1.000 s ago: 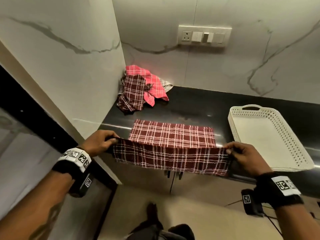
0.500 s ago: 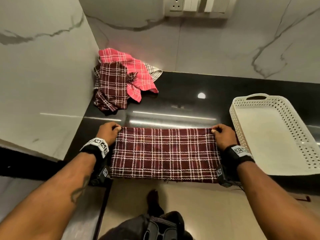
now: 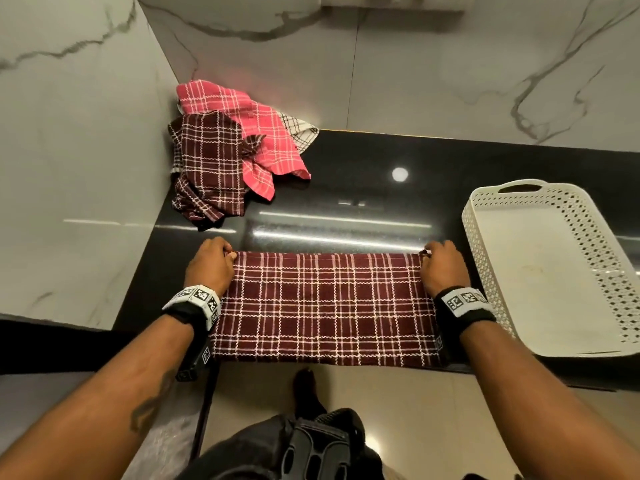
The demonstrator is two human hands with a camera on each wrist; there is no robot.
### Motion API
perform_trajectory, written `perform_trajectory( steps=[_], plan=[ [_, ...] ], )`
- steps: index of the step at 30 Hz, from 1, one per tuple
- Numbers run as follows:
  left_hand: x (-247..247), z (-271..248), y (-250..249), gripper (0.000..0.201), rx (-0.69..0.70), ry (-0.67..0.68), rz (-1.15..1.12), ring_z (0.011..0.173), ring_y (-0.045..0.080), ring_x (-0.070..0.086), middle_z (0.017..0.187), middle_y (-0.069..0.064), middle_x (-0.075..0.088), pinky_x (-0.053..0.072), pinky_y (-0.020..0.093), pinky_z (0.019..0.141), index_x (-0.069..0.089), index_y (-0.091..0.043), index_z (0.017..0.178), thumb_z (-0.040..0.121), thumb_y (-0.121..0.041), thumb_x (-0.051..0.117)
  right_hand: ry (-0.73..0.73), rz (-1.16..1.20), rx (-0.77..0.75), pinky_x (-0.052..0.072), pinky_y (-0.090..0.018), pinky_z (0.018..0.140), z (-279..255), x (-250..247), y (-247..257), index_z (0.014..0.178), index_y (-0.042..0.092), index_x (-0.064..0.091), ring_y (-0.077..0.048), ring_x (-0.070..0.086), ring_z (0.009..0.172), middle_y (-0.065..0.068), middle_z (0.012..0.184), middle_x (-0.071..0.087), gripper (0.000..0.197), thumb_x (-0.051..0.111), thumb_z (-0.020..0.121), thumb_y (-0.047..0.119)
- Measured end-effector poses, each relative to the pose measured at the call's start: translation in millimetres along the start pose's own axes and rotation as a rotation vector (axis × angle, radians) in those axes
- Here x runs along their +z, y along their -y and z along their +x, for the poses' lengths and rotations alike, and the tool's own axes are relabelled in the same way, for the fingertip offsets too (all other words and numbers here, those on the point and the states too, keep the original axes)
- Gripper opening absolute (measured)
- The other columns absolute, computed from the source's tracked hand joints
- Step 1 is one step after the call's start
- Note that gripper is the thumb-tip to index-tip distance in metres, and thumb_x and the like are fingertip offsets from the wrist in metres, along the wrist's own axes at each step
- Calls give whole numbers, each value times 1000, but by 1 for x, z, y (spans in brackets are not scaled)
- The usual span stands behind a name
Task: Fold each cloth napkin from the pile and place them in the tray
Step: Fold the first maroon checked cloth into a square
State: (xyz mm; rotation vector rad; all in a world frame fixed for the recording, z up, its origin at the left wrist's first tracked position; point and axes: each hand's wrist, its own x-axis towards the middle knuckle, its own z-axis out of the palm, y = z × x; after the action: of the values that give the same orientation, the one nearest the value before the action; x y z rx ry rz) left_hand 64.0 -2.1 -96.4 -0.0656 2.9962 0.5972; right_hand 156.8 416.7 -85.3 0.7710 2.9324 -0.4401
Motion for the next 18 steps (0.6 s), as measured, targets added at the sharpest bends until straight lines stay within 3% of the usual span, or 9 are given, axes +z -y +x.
perform_trajectory(
  steps=[3, 5, 6, 7, 8, 10, 14, 18],
  plan=[
    [0, -22, -23, 33, 228, -94, 285, 97, 28, 53, 114, 10, 53, 48, 44, 83, 53, -12, 117, 96, -36, 54, -40, -164, -143, 43, -53, 94, -21, -5, 26, 125, 14, 55, -35, 51, 116, -13, 125, 55, 33, 56, 92, 18],
    [9, -44, -41, 43, 453, 43, 341, 115, 24, 50, 133, 7, 48, 45, 42, 99, 46, -17, 133, 99, -44, 42, 119, -108, -258, 35, -54, 108, -45, 2, 49, 137, 18, 46, -31, 43, 132, -9, 143, 47, 45, 53, 96, 33],
    [17, -54, -46, 52, 529, 180, 341, 134, 24, 40, 150, 5, 37, 36, 44, 112, 36, -22, 145, 100, -48, 36, 257, -75, -280, 23, -57, 115, -57, 9, 57, 147, 22, 36, -31, 30, 144, -7, 156, 33, 56, 49, 98, 43],
    [26, -61, -49, 59, 560, 315, 352, 148, 24, 21, 163, 3, 17, 21, 45, 121, 21, -27, 154, 101, -53, 30, 391, -65, -280, 10, -60, 118, -64, 19, 62, 155, 26, 21, -31, 11, 151, -4, 164, 13, 66, 44, 98, 52],
    [33, -63, -50, 64, 558, 401, 373, 152, 23, 0, 165, 0, -5, 7, 45, 123, 5, -30, 157, 101, -56, 24, 480, -89, -280, -1, -61, 118, -66, 28, 64, 158, 29, 7, -30, -5, 152, -2, 166, -6, 74, 38, 98, 60],
    [39, -57, -50, 68, 535, 455, 396, 149, 19, -20, 161, -4, -25, -6, 43, 123, -12, -32, 156, 101, -59, 16, 519, -150, -318, -9, -61, 118, -57, 39, 60, 157, 34, -9, -28, -22, 149, -1, 162, -25, 82, 29, 95, 70],
    [39, -30, -54, 68, 533, 452, 430, 150, 19, -20, 161, -3, -24, -7, 45, 123, -15, -30, 156, 101, -58, 13, 503, -183, -358, -13, -60, 118, -25, 36, 58, 156, 36, -12, -27, -23, 149, 1, 161, -28, 81, 23, 94, 73],
    [42, -20, -82, 69, 578, 380, 454, 151, 20, -14, 163, 2, -18, -2, 47, 124, -9, -22, 157, 101, -56, 11, 434, -192, -420, -17, -58, 115, -23, 38, 96, 158, 28, -9, -26, -23, 149, -1, 162, -23, 75, 21, 99, 63]
  ],
)
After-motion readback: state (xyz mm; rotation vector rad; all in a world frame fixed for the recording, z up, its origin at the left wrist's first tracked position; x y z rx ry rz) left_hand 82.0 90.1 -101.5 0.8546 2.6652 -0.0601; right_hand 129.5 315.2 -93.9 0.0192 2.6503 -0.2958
